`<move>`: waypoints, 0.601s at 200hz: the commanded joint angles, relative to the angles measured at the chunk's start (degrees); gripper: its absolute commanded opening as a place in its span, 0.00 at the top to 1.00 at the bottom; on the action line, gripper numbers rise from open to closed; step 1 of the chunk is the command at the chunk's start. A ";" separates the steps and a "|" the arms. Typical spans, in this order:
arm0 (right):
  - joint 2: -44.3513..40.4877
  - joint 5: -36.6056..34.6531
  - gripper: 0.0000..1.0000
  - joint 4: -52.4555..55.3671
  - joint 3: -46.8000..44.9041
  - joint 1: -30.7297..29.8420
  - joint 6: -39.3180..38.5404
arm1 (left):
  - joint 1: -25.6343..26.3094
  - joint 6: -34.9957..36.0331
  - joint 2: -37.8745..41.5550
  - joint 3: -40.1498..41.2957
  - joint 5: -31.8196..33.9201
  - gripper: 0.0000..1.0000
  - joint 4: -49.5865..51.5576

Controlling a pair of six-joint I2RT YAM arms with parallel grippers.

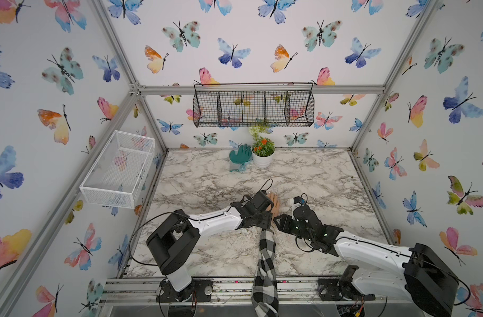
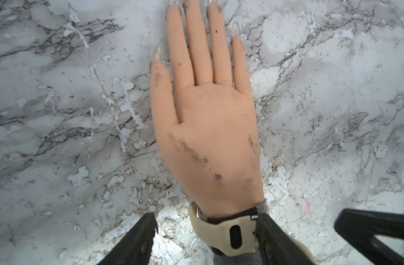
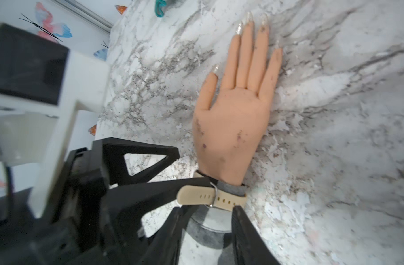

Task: Take off the watch
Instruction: Untie the watch from the hand.

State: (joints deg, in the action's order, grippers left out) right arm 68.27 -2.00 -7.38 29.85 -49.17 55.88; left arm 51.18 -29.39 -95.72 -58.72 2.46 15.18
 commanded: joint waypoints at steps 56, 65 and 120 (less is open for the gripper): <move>-2.44 3.93 0.35 -8.98 -5.40 1.49 3.62 | -7.13 -0.66 4.98 3.94 -3.14 0.27 -1.33; -2.20 5.19 0.33 -12.33 -7.16 1.93 4.41 | -7.56 -0.51 5.18 4.53 -3.63 0.26 -1.90; 1.56 9.65 0.26 -26.46 -13.50 3.26 8.18 | -8.13 -1.90 7.15 9.56 -9.47 0.27 -8.21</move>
State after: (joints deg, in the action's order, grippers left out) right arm 68.12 4.73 -25.21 17.39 -46.44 61.78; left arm 43.18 -30.17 -91.59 -51.48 -2.57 10.96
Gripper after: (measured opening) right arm 0.733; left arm 0.731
